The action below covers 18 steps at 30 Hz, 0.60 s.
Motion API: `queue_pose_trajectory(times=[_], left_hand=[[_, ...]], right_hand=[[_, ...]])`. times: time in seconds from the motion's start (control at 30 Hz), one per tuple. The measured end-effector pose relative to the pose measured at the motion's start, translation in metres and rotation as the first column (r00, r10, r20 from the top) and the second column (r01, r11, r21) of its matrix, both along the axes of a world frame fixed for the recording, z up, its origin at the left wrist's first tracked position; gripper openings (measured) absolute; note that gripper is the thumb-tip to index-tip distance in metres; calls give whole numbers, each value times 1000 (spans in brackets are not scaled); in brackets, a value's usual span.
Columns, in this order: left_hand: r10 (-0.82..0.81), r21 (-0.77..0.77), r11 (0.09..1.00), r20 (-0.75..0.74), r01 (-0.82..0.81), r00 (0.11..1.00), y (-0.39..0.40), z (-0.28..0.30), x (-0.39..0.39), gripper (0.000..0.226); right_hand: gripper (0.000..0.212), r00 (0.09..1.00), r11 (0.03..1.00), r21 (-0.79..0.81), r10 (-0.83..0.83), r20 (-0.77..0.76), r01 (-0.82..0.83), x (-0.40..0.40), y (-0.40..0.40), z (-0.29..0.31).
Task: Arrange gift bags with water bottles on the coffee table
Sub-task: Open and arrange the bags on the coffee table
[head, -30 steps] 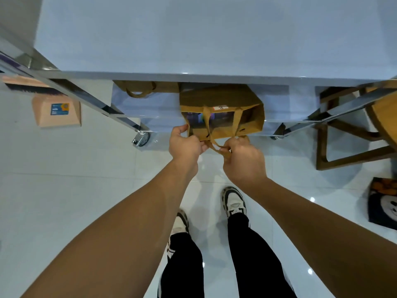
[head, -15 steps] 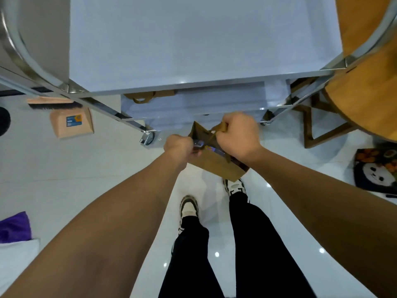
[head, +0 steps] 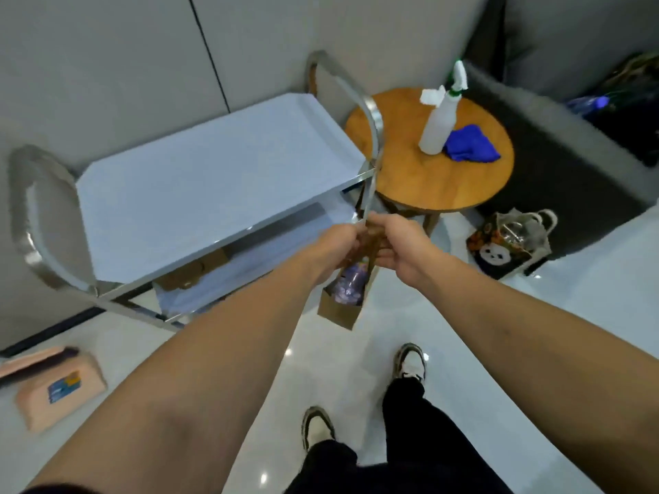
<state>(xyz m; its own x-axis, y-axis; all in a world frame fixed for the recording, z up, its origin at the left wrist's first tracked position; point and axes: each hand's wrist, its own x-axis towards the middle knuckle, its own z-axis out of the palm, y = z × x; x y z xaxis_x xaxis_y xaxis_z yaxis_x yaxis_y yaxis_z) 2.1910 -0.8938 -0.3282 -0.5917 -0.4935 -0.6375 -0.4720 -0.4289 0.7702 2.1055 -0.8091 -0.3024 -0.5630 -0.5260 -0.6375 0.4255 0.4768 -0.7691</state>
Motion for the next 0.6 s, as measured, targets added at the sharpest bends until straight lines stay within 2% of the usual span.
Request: queue_pose_trajectory(times=[0.1, 0.17, 0.23, 0.33, 0.43, 0.5, 0.57, 0.6], left_hand=[[-243, 4, 969, -171, 247, 955, 39, 52, -34, 19], [-444, -173, 890, -110, 422, 889, 61, 81, -58, 16], [-555, -396, 749, 64, 532, 829, 84, 107, -89, 20], [-605, -564, 559, 222, 607, 764, 126, 138, -145, 10], [-642, -625, 394, 337, 674, 688, 183, 146, -200, 5], [-672, -635, 316, 374, 705, 639, 227, 150, -232, 7], [-726, -639, 255, 369, 726, 580, 276, 155, -261, 8], [-749, -636, 235, 363, 735, 554, 301, 158, -274, 8]], right_hand=[[18, 983, 981, -104, -155, 103, 166, -32, 38, 43], [18, 978, 970, -143, -184, 100, 197, -55, 70, 67], [25, 984, 971, -161, -172, 46, 177, -81, 108, 88], [20, 973, 990, -103, -113, -203, 94, -121, 175, 113], [17, 843, 988, -2, -131, -522, 152, -169, 246, 128], [41, 787, 995, 62, -29, -616, 84, -199, 294, 135], [64, 785, 991, 130, 109, -610, -36, -221, 345, 139], [68, 798, 986, 146, 149, -585, -77, -229, 370, 140]])
